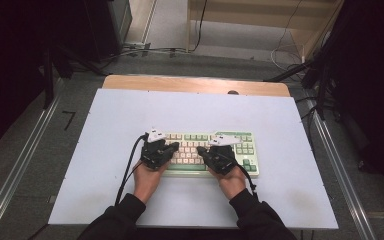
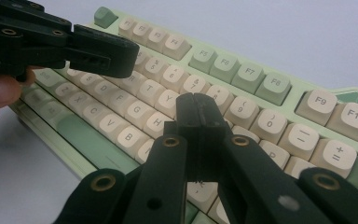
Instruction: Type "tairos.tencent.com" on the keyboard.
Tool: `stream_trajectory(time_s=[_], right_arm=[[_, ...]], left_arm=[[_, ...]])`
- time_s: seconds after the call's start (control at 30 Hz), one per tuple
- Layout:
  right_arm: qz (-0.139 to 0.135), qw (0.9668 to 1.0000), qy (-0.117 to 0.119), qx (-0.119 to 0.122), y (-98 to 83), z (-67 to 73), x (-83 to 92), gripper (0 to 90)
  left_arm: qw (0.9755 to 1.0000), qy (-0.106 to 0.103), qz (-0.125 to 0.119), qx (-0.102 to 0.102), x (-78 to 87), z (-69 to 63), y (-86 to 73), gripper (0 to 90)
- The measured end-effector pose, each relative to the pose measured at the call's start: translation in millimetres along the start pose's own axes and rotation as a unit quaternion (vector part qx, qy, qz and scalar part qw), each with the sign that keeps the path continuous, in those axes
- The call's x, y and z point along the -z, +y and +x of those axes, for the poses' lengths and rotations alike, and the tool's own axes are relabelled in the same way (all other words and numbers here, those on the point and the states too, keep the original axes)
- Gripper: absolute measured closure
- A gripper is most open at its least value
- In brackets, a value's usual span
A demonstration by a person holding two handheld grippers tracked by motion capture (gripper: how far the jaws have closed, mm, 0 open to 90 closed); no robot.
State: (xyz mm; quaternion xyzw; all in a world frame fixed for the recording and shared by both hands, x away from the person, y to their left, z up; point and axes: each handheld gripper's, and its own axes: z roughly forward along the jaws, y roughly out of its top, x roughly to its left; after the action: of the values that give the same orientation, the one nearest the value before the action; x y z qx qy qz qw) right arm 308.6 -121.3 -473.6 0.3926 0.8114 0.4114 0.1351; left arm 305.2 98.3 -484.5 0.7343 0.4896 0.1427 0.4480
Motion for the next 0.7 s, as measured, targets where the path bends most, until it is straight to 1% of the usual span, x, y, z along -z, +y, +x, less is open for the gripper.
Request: stream_trajectory(time_s=[0.67,0.7], right_arm=[[0.001,1.0000,-0.001,-0.001,-0.2,0.0,-0.1,87.3],[0.001,1.0000,-0.001,-0.001,-0.2,0.0,-0.1,87.3]], left_arm=[[1.0000,-0.004,0.000,-0.004,-5.9,-3.4,3.9,90.0],[1.0000,-0.002,0.001,-0.007,-6.2,-3.7,4.0,90.0]])
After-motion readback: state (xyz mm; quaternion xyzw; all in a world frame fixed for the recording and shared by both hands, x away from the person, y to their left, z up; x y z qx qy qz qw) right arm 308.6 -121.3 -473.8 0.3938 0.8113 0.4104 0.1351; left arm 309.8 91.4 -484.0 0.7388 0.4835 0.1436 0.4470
